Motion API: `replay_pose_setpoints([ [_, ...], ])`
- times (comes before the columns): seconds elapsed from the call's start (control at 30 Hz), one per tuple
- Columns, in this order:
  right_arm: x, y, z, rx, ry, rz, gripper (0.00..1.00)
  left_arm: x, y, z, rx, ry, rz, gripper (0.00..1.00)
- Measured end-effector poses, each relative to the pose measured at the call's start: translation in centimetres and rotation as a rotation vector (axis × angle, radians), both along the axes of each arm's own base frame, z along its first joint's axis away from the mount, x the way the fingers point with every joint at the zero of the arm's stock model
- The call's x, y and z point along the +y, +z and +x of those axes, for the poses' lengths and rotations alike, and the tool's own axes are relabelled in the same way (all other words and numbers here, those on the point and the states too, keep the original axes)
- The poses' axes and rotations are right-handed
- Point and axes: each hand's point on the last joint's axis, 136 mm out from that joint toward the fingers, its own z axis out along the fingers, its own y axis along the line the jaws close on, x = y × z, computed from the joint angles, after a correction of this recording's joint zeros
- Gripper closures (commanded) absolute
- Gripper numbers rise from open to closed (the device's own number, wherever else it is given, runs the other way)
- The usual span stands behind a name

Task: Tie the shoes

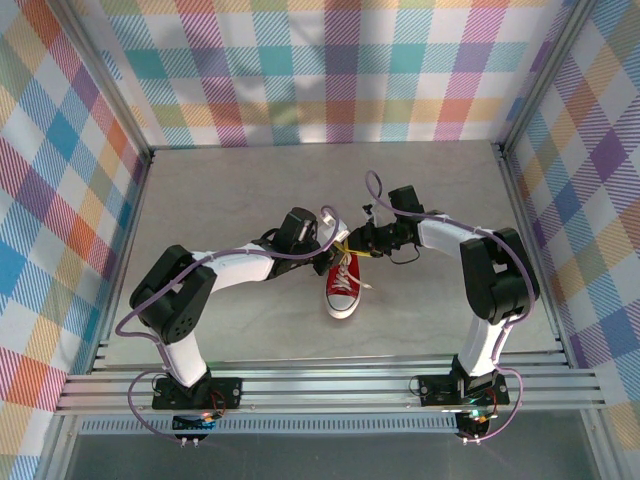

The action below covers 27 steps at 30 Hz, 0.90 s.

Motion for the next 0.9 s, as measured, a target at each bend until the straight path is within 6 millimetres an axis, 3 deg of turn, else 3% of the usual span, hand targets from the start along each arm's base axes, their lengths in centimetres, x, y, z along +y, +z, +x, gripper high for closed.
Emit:
replay_pose_setpoints([
  [0.23, 0.0, -0.5, 0.0, 0.011, -0.004, -0.007, 0.68, -0.3, -0.6, 0.1, 0.021, 0.016, -0.026, 1.0],
  [0.4, 0.0, -0.3, 0.1, 0.021, -0.01, -0.001, 0.74, -0.4, -0.7, 0.3, 0.019, 0.037, -0.061, 1.0],
  [0.7, 0.1, -0.2, 0.3, 0.039, -0.032, 0.006, 0.76, -0.4, -0.9, 0.9, 0.011, 0.079, -0.093, 1.0],
  [0.9, 0.3, 0.1, 0.2, 0.047, -0.029, 0.021, 1.0, -0.1, -1.1, 1.0, 0.007, 0.098, -0.098, 1.0],
])
